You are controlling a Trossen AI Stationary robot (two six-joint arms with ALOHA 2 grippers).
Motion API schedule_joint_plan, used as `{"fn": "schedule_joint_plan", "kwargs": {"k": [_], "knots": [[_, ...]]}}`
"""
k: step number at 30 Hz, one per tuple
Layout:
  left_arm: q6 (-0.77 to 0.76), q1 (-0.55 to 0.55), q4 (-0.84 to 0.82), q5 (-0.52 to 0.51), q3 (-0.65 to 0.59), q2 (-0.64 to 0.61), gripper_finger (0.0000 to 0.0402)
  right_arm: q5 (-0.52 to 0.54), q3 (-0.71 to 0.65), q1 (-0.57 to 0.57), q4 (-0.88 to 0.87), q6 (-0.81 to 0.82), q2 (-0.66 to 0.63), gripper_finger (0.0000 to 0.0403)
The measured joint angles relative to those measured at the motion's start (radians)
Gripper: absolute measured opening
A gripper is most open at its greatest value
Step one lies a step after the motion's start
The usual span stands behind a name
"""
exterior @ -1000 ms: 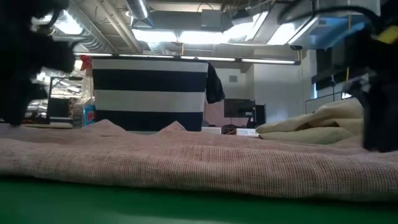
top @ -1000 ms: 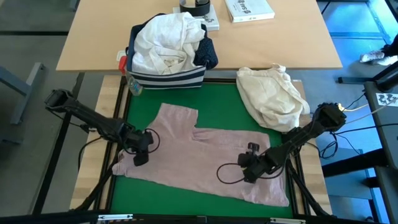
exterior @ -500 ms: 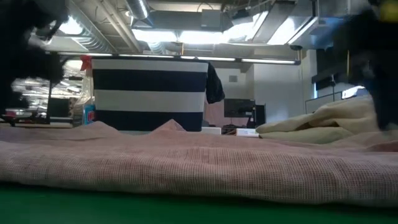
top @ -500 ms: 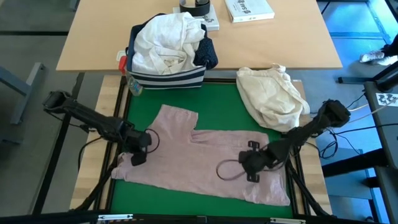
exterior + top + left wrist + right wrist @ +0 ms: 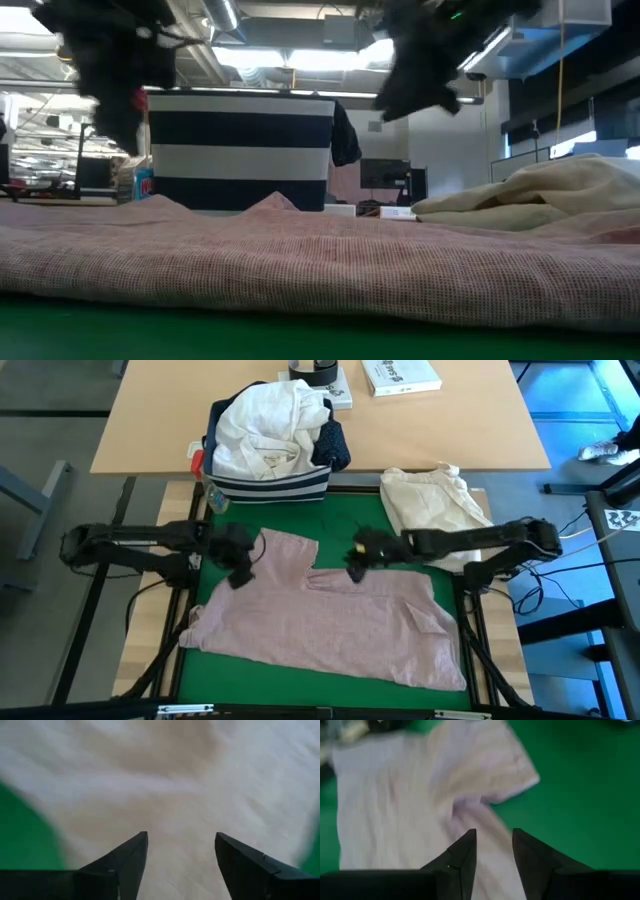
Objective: Fold laundry
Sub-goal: Fold the red polo
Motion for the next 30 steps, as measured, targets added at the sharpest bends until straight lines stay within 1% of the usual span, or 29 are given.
{"fn": "schedule_joint_plan", "kwargs": {"k": [2,6,9,11,15,21,26,28,30], "knots": [[0.037,0.106,0.029,-0.042,0.000,0.023,0.0234,-0.031,0.000,-0.053,0.062,0.042,0.038,0.0128],[0.083,0.299,0.111,-0.041,0.000,0.099,0.0232,-0.110,0.000,-0.116,0.154,0.082,0.122,0.0154],[0.099,0.405,0.175,-0.076,0.000,0.184,0.0227,-0.127,0.000,-0.138,0.163,0.119,0.168,0.0186],[0.120,0.451,0.231,-0.088,0.000,0.248,0.0224,-0.129,0.000,-0.149,0.161,0.120,0.187,0.0204],[0.157,0.493,0.313,-0.085,0.000,0.382,0.0219,-0.118,0.000,-0.161,0.164,0.095,0.218,0.0225],[0.178,0.530,0.416,-0.072,0.000,0.536,0.0218,-0.102,0.000,-0.160,0.168,0.016,0.261,0.0224],[0.206,0.551,0.448,-0.042,0.005,0.598,0.0212,-0.104,0.000,-0.160,0.200,-0.013,0.307,0.0219],[0.224,0.553,0.453,-0.040,0.005,0.603,0.0197,-0.116,0.000,-0.166,0.222,-0.013,0.317,0.0218],[0.257,0.553,0.454,-0.045,0.004,0.605,0.0169,-0.131,0.000,-0.175,0.238,-0.013,0.326,0.0218]]}}
